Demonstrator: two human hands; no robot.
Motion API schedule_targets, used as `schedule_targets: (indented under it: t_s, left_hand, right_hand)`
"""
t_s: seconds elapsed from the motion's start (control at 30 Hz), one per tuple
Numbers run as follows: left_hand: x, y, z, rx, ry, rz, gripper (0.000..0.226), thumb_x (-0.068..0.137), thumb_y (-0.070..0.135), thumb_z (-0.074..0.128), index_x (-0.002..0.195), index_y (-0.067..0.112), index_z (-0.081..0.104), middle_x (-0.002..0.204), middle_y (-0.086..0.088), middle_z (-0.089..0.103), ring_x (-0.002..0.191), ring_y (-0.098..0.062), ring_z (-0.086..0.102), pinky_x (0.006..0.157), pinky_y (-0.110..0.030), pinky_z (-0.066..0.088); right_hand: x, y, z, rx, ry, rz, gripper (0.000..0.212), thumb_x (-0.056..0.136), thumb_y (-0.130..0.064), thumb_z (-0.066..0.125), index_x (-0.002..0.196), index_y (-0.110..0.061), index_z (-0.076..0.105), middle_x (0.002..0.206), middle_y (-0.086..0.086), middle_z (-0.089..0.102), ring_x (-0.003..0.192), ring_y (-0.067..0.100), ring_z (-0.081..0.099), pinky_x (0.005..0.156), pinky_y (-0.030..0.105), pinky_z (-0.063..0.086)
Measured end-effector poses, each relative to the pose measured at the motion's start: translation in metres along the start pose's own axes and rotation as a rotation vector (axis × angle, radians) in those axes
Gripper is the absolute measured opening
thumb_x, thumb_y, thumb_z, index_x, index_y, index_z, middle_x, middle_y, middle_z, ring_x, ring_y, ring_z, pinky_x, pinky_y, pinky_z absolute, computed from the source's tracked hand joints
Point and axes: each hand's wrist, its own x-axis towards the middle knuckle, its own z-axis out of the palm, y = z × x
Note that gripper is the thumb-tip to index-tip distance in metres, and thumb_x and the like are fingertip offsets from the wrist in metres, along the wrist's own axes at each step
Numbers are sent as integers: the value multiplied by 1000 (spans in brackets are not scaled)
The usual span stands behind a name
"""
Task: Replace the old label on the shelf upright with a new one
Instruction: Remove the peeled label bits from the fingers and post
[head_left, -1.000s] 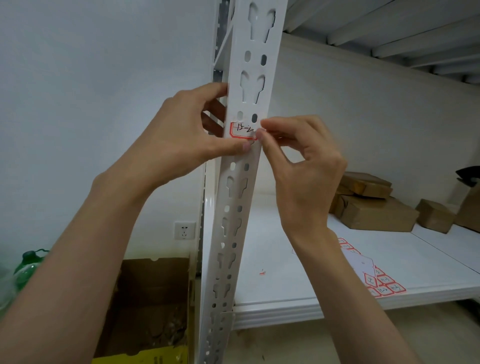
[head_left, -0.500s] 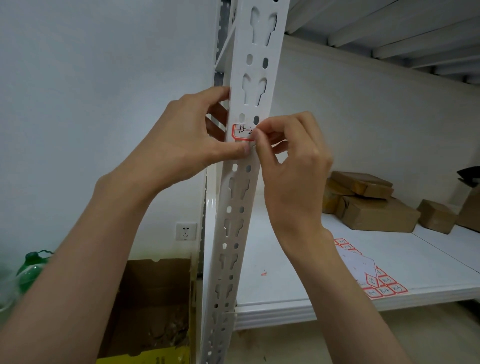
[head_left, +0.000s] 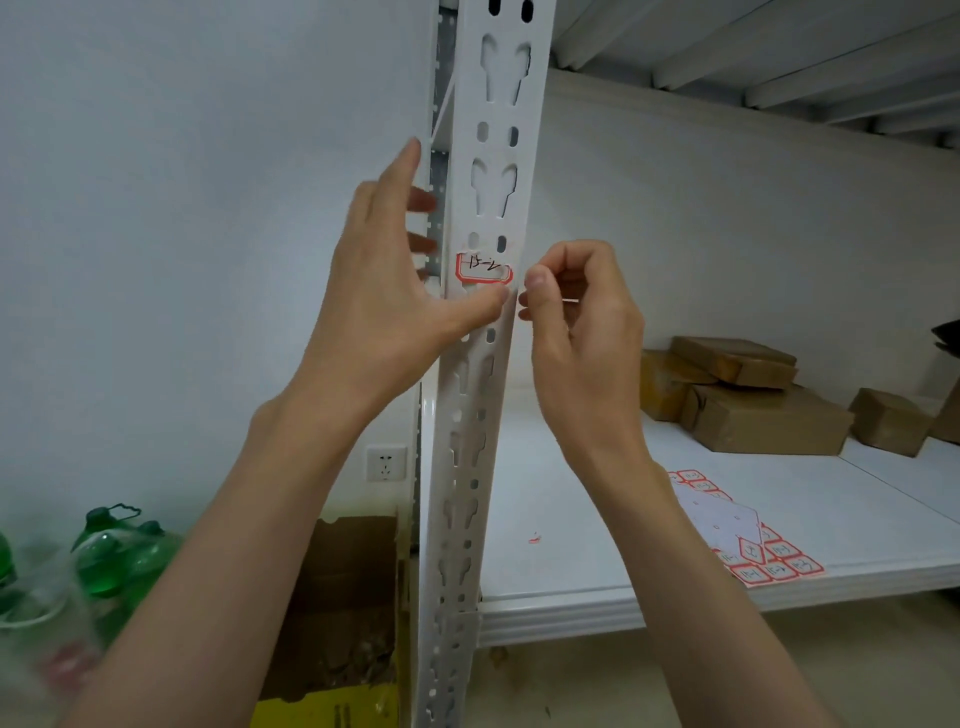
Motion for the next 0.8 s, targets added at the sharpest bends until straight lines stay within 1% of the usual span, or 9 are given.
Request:
schedule_targets:
  t_s: [0.07, 0.13, 0.2, 0.3, 0.37, 0.4, 0.6, 0.7, 0.8]
  left_hand:
    - [-5, 0, 5, 90, 140, 103, 89, 77, 38, 85, 149, 17, 36, 136, -6, 43, 114, -10, 50, 82, -4, 46]
    - [-11, 4, 11, 133, 281, 222, 65, 79, 30, 82, 132, 8, 51, 125, -12, 48, 104, -11, 50, 81, -6, 42]
    - [-19, 9, 19, 141, 335, 303, 41, 82, 18, 76, 116, 3, 59, 115, -16, 53, 95, -13, 51, 79, -9, 39]
    - [-31, 12, 37, 161, 263, 351, 25, 85, 13, 70, 107, 3, 62, 107, -14, 56, 90, -18, 54, 83, -21, 46]
    - [-40, 13, 51, 185, 207, 352, 22, 86, 13, 70, 106, 6, 62, 105, -9, 55, 91, -13, 50, 85, -35, 52]
    - [-44, 12, 57, 189, 181, 352, 22, 86, 12, 70, 106, 6, 63, 104, -8, 55, 91, -10, 47, 86, -37, 52]
    - [-63, 13, 85, 225, 63, 320, 21, 86, 7, 68, 106, 8, 62, 104, -6, 56, 92, -12, 47, 78, -24, 46]
    - [-70, 14, 96, 223, -8, 280, 22, 87, 4, 68, 107, 8, 62, 104, -6, 58, 90, -14, 53, 75, -16, 42]
    - [-76, 14, 106, 183, -93, 183, 23, 91, 5, 66, 112, 11, 60, 106, -2, 57, 89, -15, 57, 74, -29, 55]
  right_hand:
    - [1, -3, -10, 138, -2, 128, 5, 96, -10, 60, 91, -13, 60, 87, 2, 66, 82, 21, 66, 80, 39, 58]
    - [2, -5, -20, 265, -1, 225, 8, 90, -5, 64, 87, -11, 61, 78, 2, 65, 73, 20, 67, 77, 38, 60]
    - [2, -3, -29, 379, 0, 311, 11, 89, -2, 67, 86, -9, 58, 72, 1, 61, 67, 17, 63, 72, 34, 59]
    - [1, 8, -39, 418, -13, 399, 15, 90, -4, 70, 85, -7, 56, 68, -1, 58, 64, 14, 59, 68, 26, 54]
    - [-2, 18, -44, 391, -31, 430, 11, 90, -4, 69, 86, -4, 59, 70, 1, 58, 65, 12, 59, 69, 23, 54]
    - [-3, 23, -47, 388, -35, 445, 9, 90, -4, 69, 87, -1, 61, 72, 2, 58, 66, 13, 60, 70, 23, 55]
    - [-11, 47, -62, 399, -84, 540, 16, 84, -6, 78, 92, 8, 72, 80, 13, 68, 73, 24, 67, 75, 27, 59]
    - [-15, 59, -67, 409, -128, 591, 16, 85, -3, 77, 93, 9, 72, 80, 14, 69, 70, 20, 69, 75, 25, 58]
    - [-19, 68, -69, 418, -169, 634, 14, 86, -1, 75, 93, 10, 71, 79, 14, 70, 68, 18, 69, 72, 23, 57]
